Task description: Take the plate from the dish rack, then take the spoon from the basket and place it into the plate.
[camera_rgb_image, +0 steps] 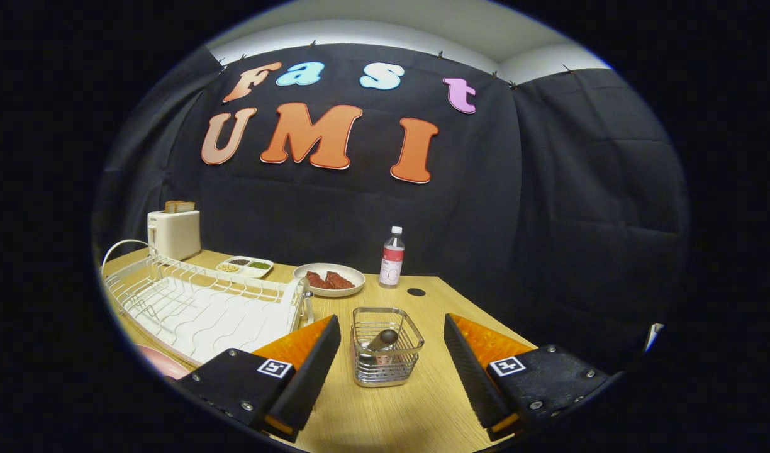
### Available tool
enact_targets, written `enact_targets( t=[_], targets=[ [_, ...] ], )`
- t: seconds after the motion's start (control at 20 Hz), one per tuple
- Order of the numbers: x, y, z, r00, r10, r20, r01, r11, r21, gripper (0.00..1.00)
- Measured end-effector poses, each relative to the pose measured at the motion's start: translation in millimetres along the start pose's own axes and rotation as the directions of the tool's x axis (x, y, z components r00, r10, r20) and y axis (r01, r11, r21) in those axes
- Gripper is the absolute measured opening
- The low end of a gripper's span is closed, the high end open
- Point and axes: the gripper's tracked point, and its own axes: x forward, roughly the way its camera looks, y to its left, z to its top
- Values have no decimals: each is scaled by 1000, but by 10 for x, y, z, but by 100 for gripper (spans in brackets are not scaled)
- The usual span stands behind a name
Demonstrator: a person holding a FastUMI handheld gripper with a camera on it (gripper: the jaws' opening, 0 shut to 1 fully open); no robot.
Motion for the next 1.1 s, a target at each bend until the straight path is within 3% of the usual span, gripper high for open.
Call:
enact_targets(
  t=[0.1,0.3,0.5,0.55,0.7,1.1],
  targets=[
    [93,21,-4,1000,8,19,-8,1000,25,94],
    [229,72,-107,999,29,20,-30,999,37,70],
    [287,173,-133,997,71,19,-72,995,64,27],
    [301,144,-138,999,46,25,-47,998,42,14],
    [264,210,-82,997,77,29,-79,995,55,5],
    [135,87,321,994,42,103,-46,999,29,4]
  ],
)
